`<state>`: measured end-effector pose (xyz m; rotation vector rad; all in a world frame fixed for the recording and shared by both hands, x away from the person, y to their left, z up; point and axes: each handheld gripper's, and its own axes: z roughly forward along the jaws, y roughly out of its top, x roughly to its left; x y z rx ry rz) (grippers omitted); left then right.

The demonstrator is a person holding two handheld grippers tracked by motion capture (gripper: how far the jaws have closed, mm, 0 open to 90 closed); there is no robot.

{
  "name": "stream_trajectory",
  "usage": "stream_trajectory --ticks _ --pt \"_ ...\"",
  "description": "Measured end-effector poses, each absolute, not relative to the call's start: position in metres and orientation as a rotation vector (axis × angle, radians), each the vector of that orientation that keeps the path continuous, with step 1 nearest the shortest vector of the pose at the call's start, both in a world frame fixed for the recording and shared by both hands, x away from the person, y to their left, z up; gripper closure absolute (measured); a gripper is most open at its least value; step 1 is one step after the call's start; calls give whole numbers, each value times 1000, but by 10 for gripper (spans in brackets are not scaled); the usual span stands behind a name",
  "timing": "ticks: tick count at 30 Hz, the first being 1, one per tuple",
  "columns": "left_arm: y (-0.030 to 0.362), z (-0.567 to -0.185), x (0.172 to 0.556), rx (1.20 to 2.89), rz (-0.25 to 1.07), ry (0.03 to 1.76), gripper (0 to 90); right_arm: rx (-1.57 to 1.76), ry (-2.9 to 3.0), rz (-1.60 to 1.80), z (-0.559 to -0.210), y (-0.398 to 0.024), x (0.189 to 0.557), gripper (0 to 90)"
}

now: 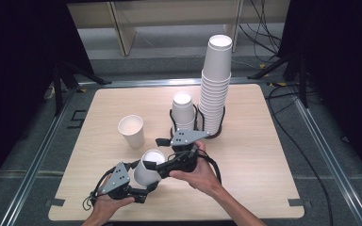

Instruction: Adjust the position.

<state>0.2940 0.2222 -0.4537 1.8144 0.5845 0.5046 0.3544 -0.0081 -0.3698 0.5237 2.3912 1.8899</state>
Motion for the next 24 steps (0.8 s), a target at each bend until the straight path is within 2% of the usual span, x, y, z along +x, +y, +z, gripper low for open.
stream_trajectory --ticks 7,24 --pt "225 -456 295 1875 515 568 113 488 2440 1823 -362 -17 356 152" --pt "223 -458 291 1980 560 517 114 366 2645 1580 -374 -12 349 154"
